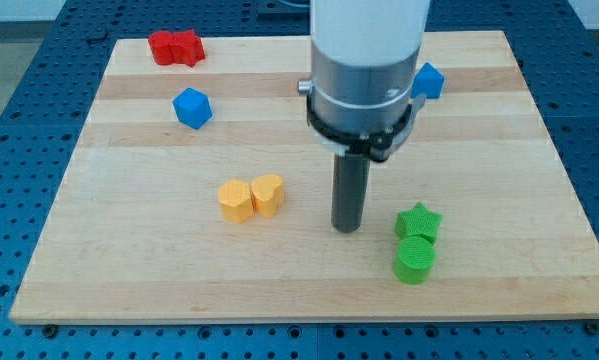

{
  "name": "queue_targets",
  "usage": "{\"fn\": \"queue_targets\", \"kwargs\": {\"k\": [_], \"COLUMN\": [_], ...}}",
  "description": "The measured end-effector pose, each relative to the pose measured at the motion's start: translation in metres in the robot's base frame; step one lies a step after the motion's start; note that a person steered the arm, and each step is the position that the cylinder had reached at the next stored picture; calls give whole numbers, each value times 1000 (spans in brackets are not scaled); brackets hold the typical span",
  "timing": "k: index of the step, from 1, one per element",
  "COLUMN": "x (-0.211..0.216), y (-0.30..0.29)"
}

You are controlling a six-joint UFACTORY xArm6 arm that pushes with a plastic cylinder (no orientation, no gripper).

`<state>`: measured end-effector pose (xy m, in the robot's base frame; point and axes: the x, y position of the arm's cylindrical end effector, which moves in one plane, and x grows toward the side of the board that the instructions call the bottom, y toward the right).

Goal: Push green star towards center right

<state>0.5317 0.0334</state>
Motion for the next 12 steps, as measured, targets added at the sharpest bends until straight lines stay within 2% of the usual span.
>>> {"fn": "queue_targets", "kwargs": {"k": [4,7,9,11,12], "x": [21,20,15,8,-19], "y": [37,87,130,142,143]}}
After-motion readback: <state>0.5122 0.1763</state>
